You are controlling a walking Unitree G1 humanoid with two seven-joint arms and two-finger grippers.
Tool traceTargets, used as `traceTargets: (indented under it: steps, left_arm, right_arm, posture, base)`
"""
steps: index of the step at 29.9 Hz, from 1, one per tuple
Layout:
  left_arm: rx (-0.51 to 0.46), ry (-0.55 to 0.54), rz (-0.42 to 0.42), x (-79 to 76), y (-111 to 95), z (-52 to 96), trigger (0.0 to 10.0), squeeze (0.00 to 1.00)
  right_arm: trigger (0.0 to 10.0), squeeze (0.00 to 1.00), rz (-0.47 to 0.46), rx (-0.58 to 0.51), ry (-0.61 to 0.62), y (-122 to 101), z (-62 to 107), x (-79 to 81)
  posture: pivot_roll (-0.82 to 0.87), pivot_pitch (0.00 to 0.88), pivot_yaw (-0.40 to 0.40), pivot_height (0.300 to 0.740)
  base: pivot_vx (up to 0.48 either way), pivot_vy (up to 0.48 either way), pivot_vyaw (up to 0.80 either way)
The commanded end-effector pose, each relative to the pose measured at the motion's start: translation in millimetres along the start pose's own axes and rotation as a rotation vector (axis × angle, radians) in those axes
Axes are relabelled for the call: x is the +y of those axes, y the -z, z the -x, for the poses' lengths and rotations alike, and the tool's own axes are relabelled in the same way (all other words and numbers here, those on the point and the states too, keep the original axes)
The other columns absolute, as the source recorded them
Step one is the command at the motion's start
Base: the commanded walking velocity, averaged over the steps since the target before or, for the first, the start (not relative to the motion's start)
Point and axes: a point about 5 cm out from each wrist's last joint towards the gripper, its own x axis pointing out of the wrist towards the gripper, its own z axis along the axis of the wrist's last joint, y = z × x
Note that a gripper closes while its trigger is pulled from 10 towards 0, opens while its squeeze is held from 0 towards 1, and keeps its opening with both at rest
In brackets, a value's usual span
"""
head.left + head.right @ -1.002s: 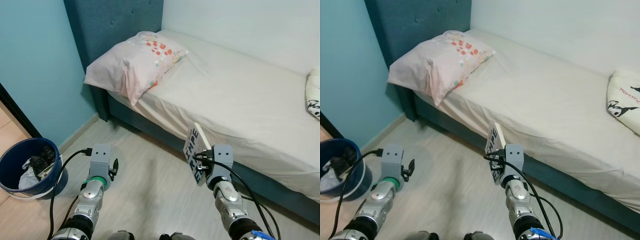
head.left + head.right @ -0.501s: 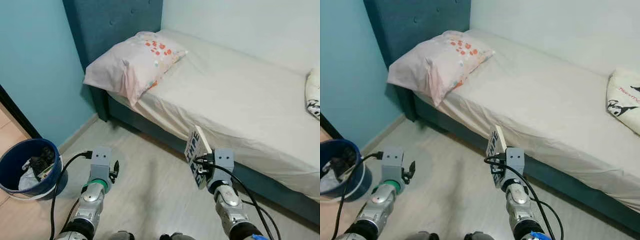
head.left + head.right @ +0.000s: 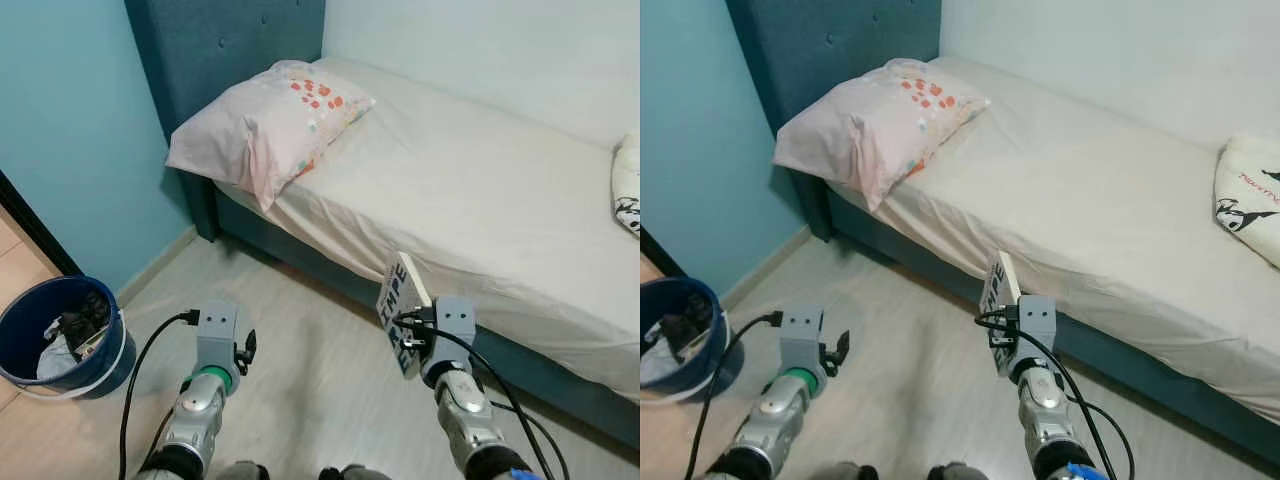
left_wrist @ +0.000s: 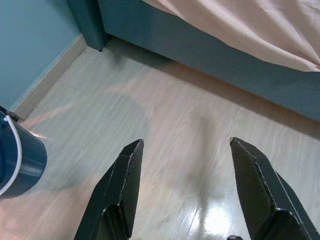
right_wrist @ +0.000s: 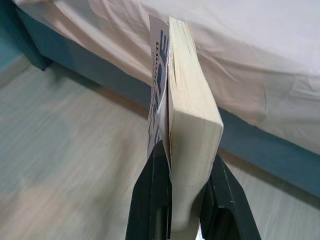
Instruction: Clean up the room
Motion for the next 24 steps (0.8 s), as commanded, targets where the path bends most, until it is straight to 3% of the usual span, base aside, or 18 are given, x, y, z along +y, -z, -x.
traceTargets:
  steps: [1,7,16,21,24]
  left_arm:
    - [-0.004,-0.002,-0.005,0.3,1.8,2.3,10.0,0.0]
    - [-0.07,0.06,-0.071,-6.0,-13.0,-0.1,10.0,0.0]
    - [-0.064,0.117,-0.055,-20.2,-18.6,-4.7,10.0,0.0]
    - [-0.058,0.104,-0.047,-18.0,-21.9,-7.6,10.0,0.0]
    - [-0.071,0.012,0.051,-3.4,-22.2,-5.5,10.0,0.0]
  right_arm:
    - [10.0,0.0,0.0,-0.01,0.016,2.5,3.8,-2.2]
    - [10.0,0.0,-0.02,-0.067,0.033,-5.1,5.4,-2.1]
    - [10.0,0.0,-0.007,-0.118,0.046,-13.9,6.4,-12.4]
    - [10.0,0.0,0.019,-0.127,0.036,-20.4,2.2,-8.8]
    - [10.0,0.0,0.048,-0.141,-0.003,-26.4,-2.2,-1.7]
  posture:
    - [0.1,0.109,0.022,0.737]
    - [0.08,0.13,0.044,0.737]
    - [0.02,0.135,0.062,0.737]
    - [0.03,0.141,0.057,0.737]
    - [0.05,0.126,0.044,0.737]
  base:
    - [0.0,0.0,0.0]
    - [0.0,0.0,0.0]
    - [0.0,0.0,0.0]
    - [0.0,0.0,0.0]
    - [0.0,0.0,0.0]
